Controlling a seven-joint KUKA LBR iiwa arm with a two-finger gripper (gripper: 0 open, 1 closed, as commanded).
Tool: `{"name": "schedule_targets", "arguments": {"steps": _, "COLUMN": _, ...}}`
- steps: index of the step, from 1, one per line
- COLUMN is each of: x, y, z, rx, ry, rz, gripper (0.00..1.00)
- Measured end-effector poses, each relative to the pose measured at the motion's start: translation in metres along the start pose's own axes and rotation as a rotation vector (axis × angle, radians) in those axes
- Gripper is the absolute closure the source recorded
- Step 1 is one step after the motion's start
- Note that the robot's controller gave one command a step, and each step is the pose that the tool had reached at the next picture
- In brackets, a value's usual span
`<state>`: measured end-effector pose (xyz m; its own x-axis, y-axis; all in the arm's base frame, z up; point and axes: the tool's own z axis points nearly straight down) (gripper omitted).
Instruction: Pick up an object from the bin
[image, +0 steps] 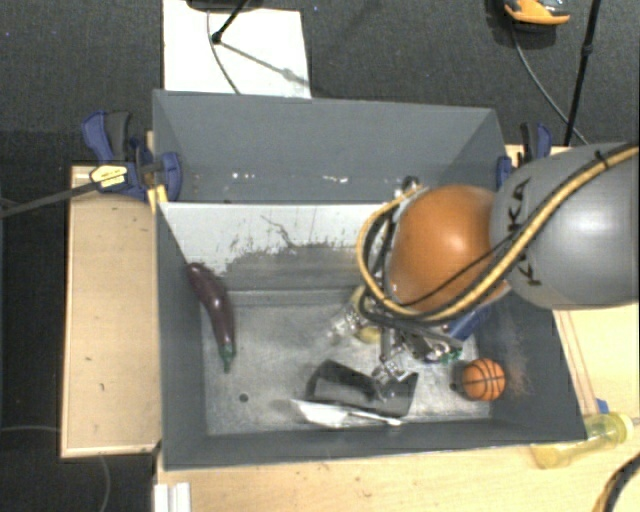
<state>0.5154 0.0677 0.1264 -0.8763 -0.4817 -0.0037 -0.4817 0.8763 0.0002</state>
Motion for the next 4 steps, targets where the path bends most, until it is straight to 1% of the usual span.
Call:
{"name": "schedule_targets", "arguments": {"steps": 1, "x": 0.013, "y": 0.012, "z": 0.046, "rx": 0.007, "ry": 0.001, "rz": 0.115, "gripper": 1.0}}
{"name": "schedule_targets", "arguments": {"steps": 2, "x": 0.013, "y": 0.012, "z": 0.046, "rx": 0.007, "ry": 0.001, "rz": 0.116, "gripper": 1.0}}
{"name": "schedule_targets", "arguments": {"steps": 3, "x": 0.014, "y": 0.011, "z": 0.017, "rx": 0.0, "ry": 0.004, "rz": 0.112, "gripper": 1.0}}
{"name": "schedule_targets", "arguments": {"steps": 4, "x": -0.007, "y": 0.023, "z": -0.143, "rx": 0.0, "ry": 0.005, "rz": 0.121, "gripper": 1.0}}
